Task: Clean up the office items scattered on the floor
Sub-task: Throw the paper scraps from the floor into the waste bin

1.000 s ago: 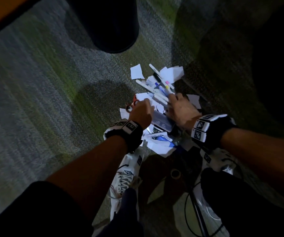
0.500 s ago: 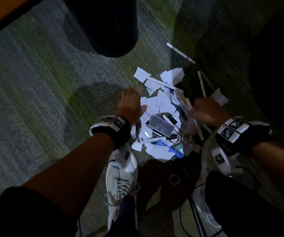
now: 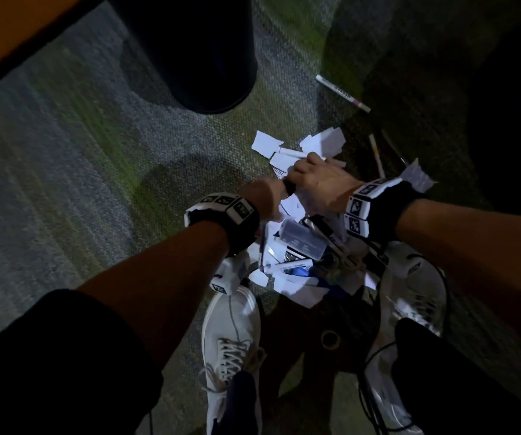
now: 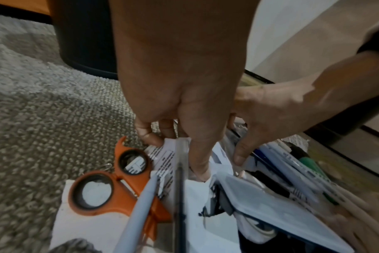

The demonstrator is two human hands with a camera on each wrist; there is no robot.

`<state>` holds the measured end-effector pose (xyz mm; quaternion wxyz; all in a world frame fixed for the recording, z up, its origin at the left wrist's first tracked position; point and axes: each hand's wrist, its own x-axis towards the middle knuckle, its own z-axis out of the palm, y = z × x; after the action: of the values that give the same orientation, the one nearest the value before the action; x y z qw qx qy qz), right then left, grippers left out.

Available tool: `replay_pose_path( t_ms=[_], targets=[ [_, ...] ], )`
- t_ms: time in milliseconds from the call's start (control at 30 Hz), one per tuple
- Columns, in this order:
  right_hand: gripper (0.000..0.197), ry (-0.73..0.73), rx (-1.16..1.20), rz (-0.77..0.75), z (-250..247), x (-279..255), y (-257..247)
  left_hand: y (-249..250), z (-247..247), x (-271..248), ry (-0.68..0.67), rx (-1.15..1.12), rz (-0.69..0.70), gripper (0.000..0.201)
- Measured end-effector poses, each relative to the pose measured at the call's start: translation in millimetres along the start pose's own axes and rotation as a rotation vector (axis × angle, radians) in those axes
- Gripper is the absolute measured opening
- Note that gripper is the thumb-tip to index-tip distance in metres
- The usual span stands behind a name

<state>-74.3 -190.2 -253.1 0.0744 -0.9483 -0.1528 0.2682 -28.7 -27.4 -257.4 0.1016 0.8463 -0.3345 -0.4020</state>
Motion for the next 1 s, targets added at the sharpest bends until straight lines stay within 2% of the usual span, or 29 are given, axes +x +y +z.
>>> replay_pose_path(
  t_ms=[67, 167, 200, 267, 333, 400, 433, 533, 600, 700, 800, 867, 933, 1000],
  targets=[
    [0.04, -0.049, -0.019, 0.045, -2, 0, 4, -4, 1, -2, 0.023, -0.029, 0.018, 0.037],
    [0.04, -0.075, 0.058, 0.076, 2, 1, 15, -12, -7, -7, 0.054, -0.114, 0.019, 0.026],
    [0.039, -0.045, 0.157, 0.111, 2, 0, 16, -17, -11, -8, 0.07, -0.19, 0.027, 0.024],
    [0.041, 0.063, 0.475, 0.221, -2, -3, 24, -25, -27, -11, 0.126, -0.303, 0.067, 0.036],
    [0.041, 0.142, 0.767, 0.314, -10, -13, 36, -26, -46, -11, 0.172, -0.381, 0.1, 0.029],
    [0.054, 0.237, 0.881, 0.357, -19, -18, 57, -25, -62, -2, 0.214, -0.401, 0.075, 0.034],
    [0.056, 0.273, 0.868, 0.389, -24, -18, 67, -24, -67, 3, 0.223, -0.393, 0.064, 0.036],
    [0.047, 0.362, 0.829, 0.48, -38, -10, 92, -23, -66, 20, 0.187, -0.363, -0.006, 0.039],
    [0.035, 0.33, 0.68, 0.564, -44, 1, 103, -20, -57, 28, 0.172, -0.31, -0.036, 0.048],
    [0.037, 0.221, 0.557, 0.6, -49, 15, 110, -15, -39, 34, 0.222, -0.202, -0.056, 0.062],
    [0.023, 0.184, 0.431, 0.534, -52, 21, 96, -10, -25, 35, 0.308, -0.164, -0.081, 0.068],
    [0.029, 0.149, 0.358, 0.438, -41, 25, 86, -6, -20, 33, 0.349, -0.188, -0.082, 0.067],
    [0.034, 0.165, 0.417, 0.404, -30, 27, 81, -3, -21, 31, 0.35, -0.203, -0.109, 0.06],
    [0.017, 0.157, 0.489, 0.366, -23, 27, 74, -2, -24, 33, 0.331, -0.187, -0.12, 0.052]
  ],
)
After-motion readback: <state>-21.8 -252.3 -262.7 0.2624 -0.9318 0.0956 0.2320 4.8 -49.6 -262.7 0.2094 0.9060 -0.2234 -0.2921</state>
